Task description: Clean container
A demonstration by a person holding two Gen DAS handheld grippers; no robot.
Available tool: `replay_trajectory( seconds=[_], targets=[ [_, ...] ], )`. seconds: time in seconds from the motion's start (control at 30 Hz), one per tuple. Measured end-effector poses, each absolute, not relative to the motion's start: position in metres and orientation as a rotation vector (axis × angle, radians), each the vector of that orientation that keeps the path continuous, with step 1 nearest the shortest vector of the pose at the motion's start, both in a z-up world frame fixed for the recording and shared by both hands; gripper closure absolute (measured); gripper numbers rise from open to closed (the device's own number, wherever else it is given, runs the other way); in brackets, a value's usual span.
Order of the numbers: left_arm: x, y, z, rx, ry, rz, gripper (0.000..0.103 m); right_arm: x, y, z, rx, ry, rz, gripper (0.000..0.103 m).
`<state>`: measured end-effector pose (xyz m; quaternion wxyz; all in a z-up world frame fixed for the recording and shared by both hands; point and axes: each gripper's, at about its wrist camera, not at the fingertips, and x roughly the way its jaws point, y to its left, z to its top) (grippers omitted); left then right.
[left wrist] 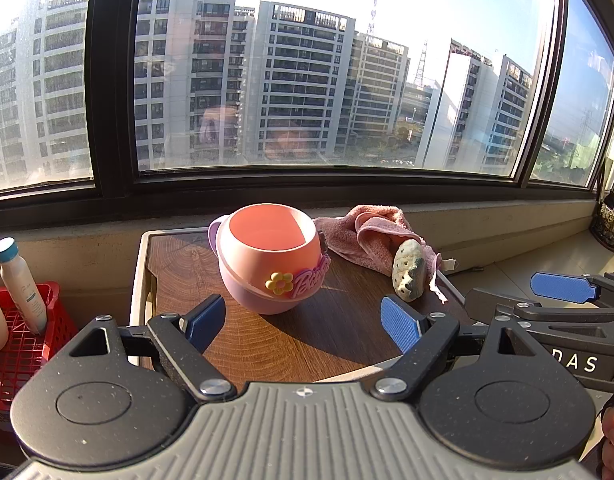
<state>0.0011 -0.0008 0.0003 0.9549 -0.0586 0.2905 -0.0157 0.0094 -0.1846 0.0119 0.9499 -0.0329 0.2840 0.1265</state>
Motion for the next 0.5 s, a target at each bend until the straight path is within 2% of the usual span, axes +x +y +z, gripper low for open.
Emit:
replay_trajectory(
  seconds=[0.5],
  targets=[
    [0.0001, -0.0009, -0.0058, -0.124, 0.594, -0.033, 0.018, 0.0092, -0.1854, 0.0115, -0.064, 0.579, 0.258, 0.027]
  ],
)
